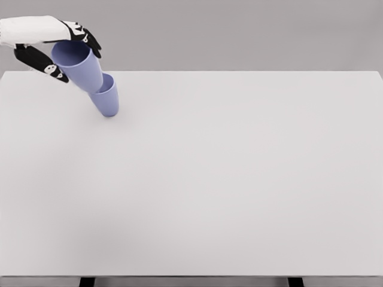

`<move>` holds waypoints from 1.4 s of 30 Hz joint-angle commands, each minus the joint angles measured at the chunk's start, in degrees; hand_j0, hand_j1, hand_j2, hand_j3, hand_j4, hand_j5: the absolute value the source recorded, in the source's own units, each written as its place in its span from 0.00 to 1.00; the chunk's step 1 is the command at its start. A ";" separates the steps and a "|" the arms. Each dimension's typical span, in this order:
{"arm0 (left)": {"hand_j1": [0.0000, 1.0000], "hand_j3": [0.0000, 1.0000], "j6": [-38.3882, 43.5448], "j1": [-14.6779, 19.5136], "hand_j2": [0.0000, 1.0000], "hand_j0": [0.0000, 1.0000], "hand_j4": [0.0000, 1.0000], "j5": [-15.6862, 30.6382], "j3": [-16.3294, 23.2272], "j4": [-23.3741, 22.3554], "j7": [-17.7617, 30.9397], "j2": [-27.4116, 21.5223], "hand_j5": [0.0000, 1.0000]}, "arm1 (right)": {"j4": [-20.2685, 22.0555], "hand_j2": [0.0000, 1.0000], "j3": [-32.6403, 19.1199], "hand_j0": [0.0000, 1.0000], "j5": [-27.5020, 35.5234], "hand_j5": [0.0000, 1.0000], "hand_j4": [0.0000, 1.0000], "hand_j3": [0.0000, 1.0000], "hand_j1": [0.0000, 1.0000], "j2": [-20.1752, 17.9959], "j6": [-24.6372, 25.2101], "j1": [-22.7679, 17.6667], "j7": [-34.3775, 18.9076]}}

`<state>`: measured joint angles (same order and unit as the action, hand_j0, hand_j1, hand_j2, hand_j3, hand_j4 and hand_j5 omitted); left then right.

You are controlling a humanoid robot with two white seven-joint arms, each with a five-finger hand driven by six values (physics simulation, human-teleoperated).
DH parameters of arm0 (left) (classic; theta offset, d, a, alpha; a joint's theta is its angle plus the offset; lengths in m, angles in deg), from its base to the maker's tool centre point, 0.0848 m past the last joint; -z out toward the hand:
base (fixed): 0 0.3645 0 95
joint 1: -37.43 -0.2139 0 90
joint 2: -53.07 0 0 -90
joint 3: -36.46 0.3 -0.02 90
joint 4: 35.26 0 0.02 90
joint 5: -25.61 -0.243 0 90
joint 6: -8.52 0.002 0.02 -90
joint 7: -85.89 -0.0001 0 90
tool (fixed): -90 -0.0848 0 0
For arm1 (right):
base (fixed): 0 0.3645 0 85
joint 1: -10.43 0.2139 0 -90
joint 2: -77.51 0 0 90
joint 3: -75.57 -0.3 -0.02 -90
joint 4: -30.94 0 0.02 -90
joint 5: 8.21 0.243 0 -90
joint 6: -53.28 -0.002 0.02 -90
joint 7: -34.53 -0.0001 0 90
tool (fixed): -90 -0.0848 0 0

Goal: Place the right cup on the left cup with left arm

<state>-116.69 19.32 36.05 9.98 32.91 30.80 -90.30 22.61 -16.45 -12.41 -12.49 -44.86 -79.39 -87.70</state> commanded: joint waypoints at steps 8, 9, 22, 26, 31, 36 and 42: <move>0.57 0.57 0.21 0.53 0.57 0.57 0.57 0.28 0.11 -8.06 0.09 5.29 0.57 | -0.02 1.00 0.00 1.00 -0.02 1.00 1.00 1.00 1.00 0.00 -0.04 0.00 -0.02; 0.57 0.57 0.21 0.53 0.57 0.57 0.57 0.20 0.11 -8.76 0.09 5.91 0.57 | -0.02 1.00 0.00 1.00 -0.11 1.00 1.00 1.00 1.00 0.00 -0.04 0.00 -0.02; 0.58 0.58 0.21 0.53 0.58 0.58 0.58 0.02 0.11 -15.44 0.09 8.63 0.58 | -0.02 1.00 0.00 1.00 -0.11 1.00 1.00 1.00 1.00 0.00 -0.04 0.00 -0.02; 0.58 0.58 0.21 0.70 0.58 0.58 0.58 0.02 0.11 -16.23 0.09 9.34 0.58 | -0.02 1.00 0.00 1.00 -0.11 1.00 1.00 1.00 1.00 0.00 -0.04 0.00 -0.02; 0.58 0.58 0.21 0.88 0.58 0.58 0.58 -0.07 0.11 -16.41 0.09 9.60 0.58 | -0.02 1.00 0.00 1.00 -0.11 1.00 1.00 1.00 1.00 0.00 -0.04 0.00 -0.02; 0.58 0.58 0.21 0.97 0.58 0.58 0.58 -0.94 0.11 -17.64 0.09 10.83 0.58 | -0.02 1.00 0.00 1.00 -0.11 1.00 1.00 1.00 1.00 0.00 -0.04 0.00 -0.02; 0.58 0.58 0.21 1.14 0.58 0.58 0.58 -2.00 0.11 -20.01 0.09 12.15 0.58 | -0.02 1.00 0.00 1.00 -0.02 1.00 1.00 1.00 1.00 0.00 -0.04 0.00 -0.02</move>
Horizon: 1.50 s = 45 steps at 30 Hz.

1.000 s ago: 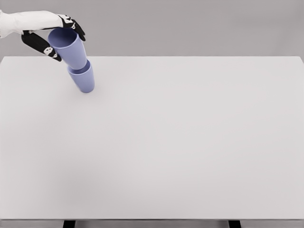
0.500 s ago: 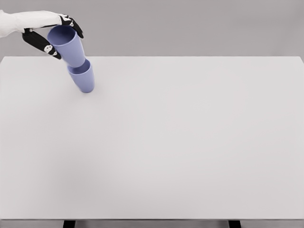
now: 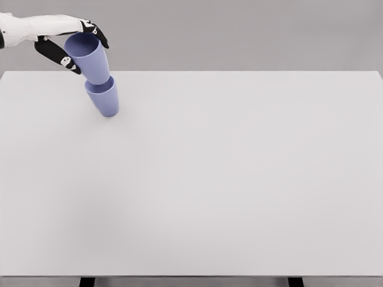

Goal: Place the right cup on the left cup with left arm

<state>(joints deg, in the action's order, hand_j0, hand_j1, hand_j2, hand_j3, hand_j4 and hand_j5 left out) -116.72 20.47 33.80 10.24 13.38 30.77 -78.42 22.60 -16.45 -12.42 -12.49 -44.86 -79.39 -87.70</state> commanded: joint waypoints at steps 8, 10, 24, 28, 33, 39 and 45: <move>0.58 0.58 0.23 -0.44 0.58 0.58 0.58 0.25 0.02 -0.39 0.12 0.28 0.58 | -0.02 1.00 0.00 1.00 -0.10 1.00 1.00 1.00 1.00 0.00 -0.04 0.00 -0.02; 0.58 0.58 0.23 -0.62 0.58 0.58 0.58 0.25 0.02 -0.39 0.12 0.19 0.58 | 0.07 1.00 0.00 1.00 -0.10 1.00 1.00 1.00 1.00 0.00 -0.04 0.00 -0.02; 0.59 0.59 0.23 -0.79 0.59 0.59 0.59 0.25 0.02 -2.06 0.12 0.98 0.59 | 0.07 1.00 0.00 1.00 -0.01 1.00 1.00 1.00 1.00 0.00 -0.04 0.00 -0.02; 0.59 0.59 0.23 -0.88 0.59 0.59 0.59 0.16 0.02 -2.06 0.12 1.42 0.59 | -0.02 1.00 0.00 1.00 -0.10 1.00 1.00 1.00 1.00 0.00 -0.04 0.00 -0.02; 0.59 0.59 0.23 -1.14 0.59 0.59 0.59 0.16 0.02 -2.06 0.12 1.42 0.59 | -0.02 1.00 0.00 1.00 -0.01 1.00 1.00 1.00 1.00 0.00 -0.04 0.00 -0.02; 0.59 0.59 0.23 -1.32 0.59 0.59 0.59 0.16 0.02 -2.06 0.12 1.42 0.59 | -0.02 1.00 0.00 1.00 -0.10 1.00 1.00 1.00 1.00 0.00 -0.04 0.00 -0.02; 0.94 0.94 0.23 -1.32 0.94 0.94 0.94 0.07 0.02 -1.97 0.12 1.33 0.94 | -0.02 1.00 0.00 1.00 -0.01 1.00 1.00 1.00 1.00 0.00 -0.04 0.00 -0.02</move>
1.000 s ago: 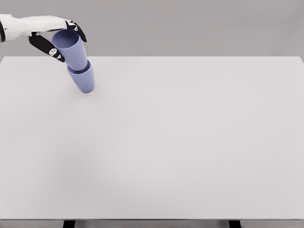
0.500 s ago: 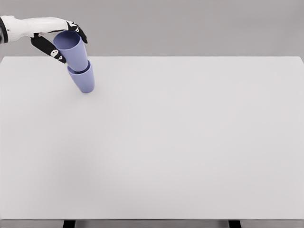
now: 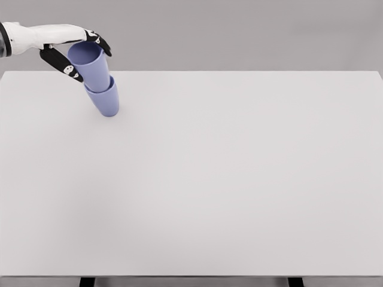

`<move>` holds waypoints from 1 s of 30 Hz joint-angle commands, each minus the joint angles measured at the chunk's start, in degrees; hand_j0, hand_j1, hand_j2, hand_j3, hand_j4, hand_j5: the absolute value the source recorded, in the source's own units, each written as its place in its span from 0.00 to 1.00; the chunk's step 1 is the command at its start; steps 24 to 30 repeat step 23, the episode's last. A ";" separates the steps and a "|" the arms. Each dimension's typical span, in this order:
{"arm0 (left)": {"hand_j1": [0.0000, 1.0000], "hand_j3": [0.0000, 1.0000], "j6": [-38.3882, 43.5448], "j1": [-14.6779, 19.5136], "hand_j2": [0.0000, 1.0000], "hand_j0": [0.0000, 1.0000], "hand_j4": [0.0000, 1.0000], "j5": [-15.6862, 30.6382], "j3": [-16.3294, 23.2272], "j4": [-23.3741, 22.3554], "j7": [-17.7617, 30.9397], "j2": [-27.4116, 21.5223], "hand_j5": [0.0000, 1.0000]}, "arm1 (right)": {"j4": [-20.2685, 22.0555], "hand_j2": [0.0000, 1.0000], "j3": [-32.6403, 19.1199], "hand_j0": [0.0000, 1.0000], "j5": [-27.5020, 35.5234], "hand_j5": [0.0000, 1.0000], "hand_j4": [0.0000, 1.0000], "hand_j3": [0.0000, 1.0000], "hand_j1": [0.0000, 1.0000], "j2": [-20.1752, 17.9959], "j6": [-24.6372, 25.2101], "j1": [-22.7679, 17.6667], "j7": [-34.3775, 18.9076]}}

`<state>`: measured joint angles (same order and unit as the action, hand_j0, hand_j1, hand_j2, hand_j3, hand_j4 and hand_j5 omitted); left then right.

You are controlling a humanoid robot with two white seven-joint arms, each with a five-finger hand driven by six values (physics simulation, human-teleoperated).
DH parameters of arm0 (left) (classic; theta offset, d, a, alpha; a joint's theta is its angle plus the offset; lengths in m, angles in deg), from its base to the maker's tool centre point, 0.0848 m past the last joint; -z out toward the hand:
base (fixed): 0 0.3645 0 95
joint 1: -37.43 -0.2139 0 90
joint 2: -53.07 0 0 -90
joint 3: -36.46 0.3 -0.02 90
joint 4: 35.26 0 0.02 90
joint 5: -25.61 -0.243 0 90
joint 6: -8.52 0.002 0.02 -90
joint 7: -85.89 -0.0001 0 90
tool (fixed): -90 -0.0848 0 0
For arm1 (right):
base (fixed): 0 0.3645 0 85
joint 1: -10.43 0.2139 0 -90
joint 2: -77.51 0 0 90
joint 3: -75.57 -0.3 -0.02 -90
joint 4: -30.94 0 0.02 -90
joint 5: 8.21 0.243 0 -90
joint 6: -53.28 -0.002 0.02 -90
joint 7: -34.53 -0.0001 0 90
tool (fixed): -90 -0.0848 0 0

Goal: Place the right cup on the left cup with left arm

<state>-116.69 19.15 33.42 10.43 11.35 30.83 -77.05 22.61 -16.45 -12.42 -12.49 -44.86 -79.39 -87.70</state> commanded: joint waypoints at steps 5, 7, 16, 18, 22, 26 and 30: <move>1.00 1.00 0.21 0.00 1.00 1.00 1.00 -0.16 -0.16 0.06 0.06 0.04 1.00 | -0.03 1.00 0.00 1.00 -0.10 1.00 1.00 1.00 1.00 0.00 -0.04 0.00 -0.02; 1.00 1.00 0.21 0.00 1.00 1.00 1.00 -0.25 -0.25 0.06 0.06 -0.04 1.00 | -0.03 1.00 0.00 1.00 -0.10 1.00 1.00 1.00 1.00 0.00 -0.04 0.00 -0.02; 1.00 1.00 0.21 -2.02 1.00 1.00 1.00 12.66 -1.48 27.55 0.06 -14.89 1.00 | 0.06 1.00 0.00 1.00 -0.10 1.00 1.00 1.00 1.00 0.00 -0.04 0.00 -0.02; 1.00 1.00 0.21 -3.51 1.00 1.00 1.00 17.32 -1.56 39.42 0.06 -22.98 1.00 | 0.06 1.00 0.00 1.00 -0.10 1.00 1.00 1.00 1.00 0.00 -0.04 0.00 -0.02; 1.00 1.00 0.21 -16.95 1.00 1.00 1.00 19.61 -8.58 52.61 0.06 -29.14 1.00 | -0.03 1.00 0.00 1.00 -0.01 1.00 1.00 1.00 1.00 0.00 -0.04 0.00 -0.02; 1.00 1.00 0.21 -22.40 1.00 1.00 1.00 19.52 -13.07 53.15 0.06 -29.05 1.00 | -0.03 1.00 0.00 1.00 -0.01 1.00 1.00 1.00 1.00 0.00 -0.04 0.00 -0.02; 1.00 1.00 0.21 -22.40 1.00 1.00 1.00 19.52 -13.07 53.15 0.06 -29.05 1.00 | -0.03 1.00 0.00 1.00 -0.01 1.00 1.00 1.00 1.00 0.00 -0.04 0.00 -0.02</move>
